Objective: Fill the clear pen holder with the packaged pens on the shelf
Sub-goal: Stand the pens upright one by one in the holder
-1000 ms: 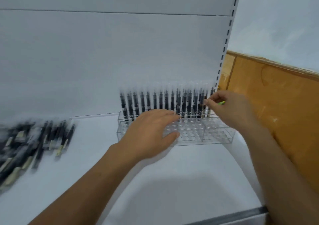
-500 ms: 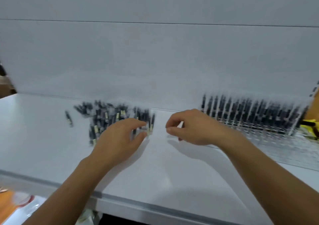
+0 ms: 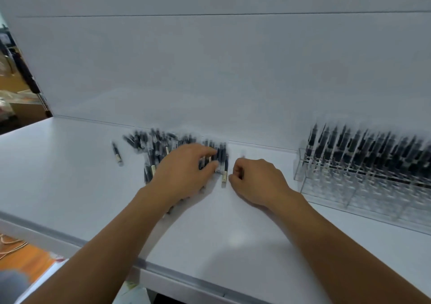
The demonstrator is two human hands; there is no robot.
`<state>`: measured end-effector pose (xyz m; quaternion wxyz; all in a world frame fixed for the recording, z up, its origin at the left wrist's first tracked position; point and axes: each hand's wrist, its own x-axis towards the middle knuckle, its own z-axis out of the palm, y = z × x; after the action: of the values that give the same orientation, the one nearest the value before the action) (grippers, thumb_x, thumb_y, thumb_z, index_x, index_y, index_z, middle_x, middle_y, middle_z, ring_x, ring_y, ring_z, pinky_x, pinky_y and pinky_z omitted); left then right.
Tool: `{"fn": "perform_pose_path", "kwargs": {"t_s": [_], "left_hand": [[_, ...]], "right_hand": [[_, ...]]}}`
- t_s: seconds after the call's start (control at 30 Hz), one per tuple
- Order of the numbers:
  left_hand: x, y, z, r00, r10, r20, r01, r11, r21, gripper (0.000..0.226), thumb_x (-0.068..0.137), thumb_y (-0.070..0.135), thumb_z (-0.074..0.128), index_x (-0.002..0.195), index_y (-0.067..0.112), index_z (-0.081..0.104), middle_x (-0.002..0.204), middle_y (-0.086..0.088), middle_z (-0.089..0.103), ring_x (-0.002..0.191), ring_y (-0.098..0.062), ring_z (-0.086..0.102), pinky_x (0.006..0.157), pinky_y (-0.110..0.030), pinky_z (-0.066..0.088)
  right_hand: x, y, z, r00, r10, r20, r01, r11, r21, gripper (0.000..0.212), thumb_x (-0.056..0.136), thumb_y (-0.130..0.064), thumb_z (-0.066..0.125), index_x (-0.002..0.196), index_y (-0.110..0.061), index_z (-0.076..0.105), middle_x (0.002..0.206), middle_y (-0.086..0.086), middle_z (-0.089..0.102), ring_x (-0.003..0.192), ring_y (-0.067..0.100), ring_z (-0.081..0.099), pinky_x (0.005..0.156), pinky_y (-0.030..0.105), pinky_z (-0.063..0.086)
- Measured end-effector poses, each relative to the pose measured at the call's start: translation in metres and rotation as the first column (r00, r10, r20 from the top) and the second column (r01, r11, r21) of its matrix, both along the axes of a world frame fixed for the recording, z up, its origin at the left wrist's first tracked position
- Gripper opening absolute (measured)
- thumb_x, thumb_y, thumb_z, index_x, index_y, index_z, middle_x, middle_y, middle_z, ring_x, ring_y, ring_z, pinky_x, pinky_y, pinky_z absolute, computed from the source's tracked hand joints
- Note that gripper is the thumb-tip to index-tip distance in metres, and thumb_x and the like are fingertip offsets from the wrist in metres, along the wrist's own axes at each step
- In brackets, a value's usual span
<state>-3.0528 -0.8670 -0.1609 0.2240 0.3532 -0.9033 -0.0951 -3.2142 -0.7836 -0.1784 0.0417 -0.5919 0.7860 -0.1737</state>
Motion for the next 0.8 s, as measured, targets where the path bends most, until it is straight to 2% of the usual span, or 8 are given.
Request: {"fn": "perform_pose_path", "kwargs": {"t_s": [0.13, 0.2, 0.3, 0.4, 0.5, 0.6, 0.7, 0.8], "left_hand": [[-0.029, -0.012, 0.016, 0.988, 0.09, 0.128, -0.09, 0.996, -0.005, 0.028, 0.092, 0.04, 0.056, 0.114, 0.025, 0.065, 0.11, 0.006, 0.067, 0.099, -0.016, 0.06, 0.086, -0.032, 0.05], [-0.044, -0.02, 0.02, 0.969, 0.132, 0.211, -0.137, 0.991, 0.01, 0.029, 0.089, 0.043, 0.058, 0.108, 0.023, 0.068, 0.104, 0.005, 0.069, 0.095, -0.017, 0.063, 0.083, -0.032, 0.052], [-0.062, -0.033, 0.021, 0.925, 0.18, 0.336, -0.187, 0.982, -0.011, 0.033, 0.085, 0.047, 0.061, 0.093, 0.017, 0.073, 0.086, 0.0, 0.072, 0.079, -0.018, 0.066, 0.068, -0.029, 0.053], [-0.074, -0.04, 0.024, 0.891, 0.176, 0.419, -0.202, 0.979, 0.018, 0.038, 0.083, 0.051, 0.064, 0.073, 0.014, 0.063, 0.069, 0.0, 0.063, 0.064, -0.016, 0.058, 0.058, -0.026, 0.044], [-0.084, -0.037, 0.032, 0.861, 0.168, 0.48, -0.221, 0.974, 0.057, 0.049, 0.082, 0.052, 0.066, 0.06, 0.015, 0.044, 0.058, 0.001, 0.049, 0.053, -0.015, 0.045, 0.056, -0.026, 0.036], [-0.092, -0.037, 0.037, 0.843, 0.142, 0.518, -0.24, 0.962, 0.127, 0.048, 0.083, 0.05, 0.068, 0.06, 0.013, 0.047, 0.054, 0.001, 0.052, 0.05, -0.014, 0.048, 0.055, -0.025, 0.037], [-0.096, -0.04, 0.039, 0.836, 0.103, 0.539, -0.255, 0.942, 0.216, 0.047, 0.082, 0.048, 0.07, 0.058, 0.012, 0.052, 0.044, 0.003, 0.055, 0.043, -0.013, 0.048, 0.054, -0.024, 0.039], [-0.101, -0.041, 0.04, 0.837, 0.078, 0.542, -0.279, 0.912, 0.3, 0.046, 0.081, 0.046, 0.072, 0.056, 0.012, 0.052, 0.042, 0.003, 0.054, 0.04, -0.015, 0.043, 0.052, -0.022, 0.036]], "right_hand": [[-0.006, 0.004, -0.001, 0.981, -0.037, 0.188, 0.042, 0.999, -0.02, 0.005, 0.087, -0.03, 0.058, 0.082, -0.028, 0.058, 0.079, -0.013, 0.063, 0.081, 0.012, 0.059, 0.068, 0.027, 0.045], [-0.007, 0.007, -0.002, 0.943, -0.05, 0.329, 0.081, 0.994, -0.079, 0.005, 0.084, -0.025, 0.06, 0.081, -0.026, 0.057, 0.07, -0.012, 0.066, 0.077, 0.009, 0.061, 0.066, 0.025, 0.047], [-0.008, 0.009, -0.003, 0.863, -0.051, 0.503, 0.133, 0.983, -0.129, 0.004, 0.086, -0.022, 0.06, 0.087, -0.023, 0.056, 0.066, -0.009, 0.07, 0.074, 0.008, 0.065, 0.069, 0.025, 0.051], [-0.009, 0.008, -0.005, 0.818, -0.054, 0.573, 0.16, 0.978, -0.137, 0.007, 0.086, -0.023, 0.06, 0.091, -0.023, 0.054, 0.073, -0.004, 0.072, 0.077, 0.012, 0.067, 0.075, 0.031, 0.053], [-0.012, 0.007, -0.006, 0.791, -0.075, 0.607, 0.189, 0.974, -0.126, 0.009, 0.087, -0.024, 0.059, 0.094, -0.024, 0.053, 0.08, -0.002, 0.073, 0.081, 0.014, 0.066, 0.07, 0.029, 0.05], [-0.015, 0.006, -0.006, 0.762, -0.086, 0.642, 0.205, 0.972, -0.112, 0.016, 0.088, -0.026, 0.06, 0.102, -0.024, 0.052, 0.087, 0.001, 0.072, 0.078, 0.015, 0.064, 0.065, 0.028, 0.047], [-0.017, 0.004, -0.009, 0.718, -0.088, 0.69, 0.222, 0.969, -0.108, 0.02, 0.088, -0.025, 0.06, 0.107, -0.023, 0.052, 0.088, 0.004, 0.072, 0.071, 0.017, 0.063, 0.068, 0.032, 0.051], [-0.018, 0.003, -0.009, 0.618, -0.091, 0.781, 0.267, 0.959, -0.099, 0.021, 0.089, -0.024, 0.06, 0.11, -0.023, 0.054, 0.085, 0.004, 0.072, 0.065, 0.014, 0.06, 0.06, 0.03, 0.05]]}}
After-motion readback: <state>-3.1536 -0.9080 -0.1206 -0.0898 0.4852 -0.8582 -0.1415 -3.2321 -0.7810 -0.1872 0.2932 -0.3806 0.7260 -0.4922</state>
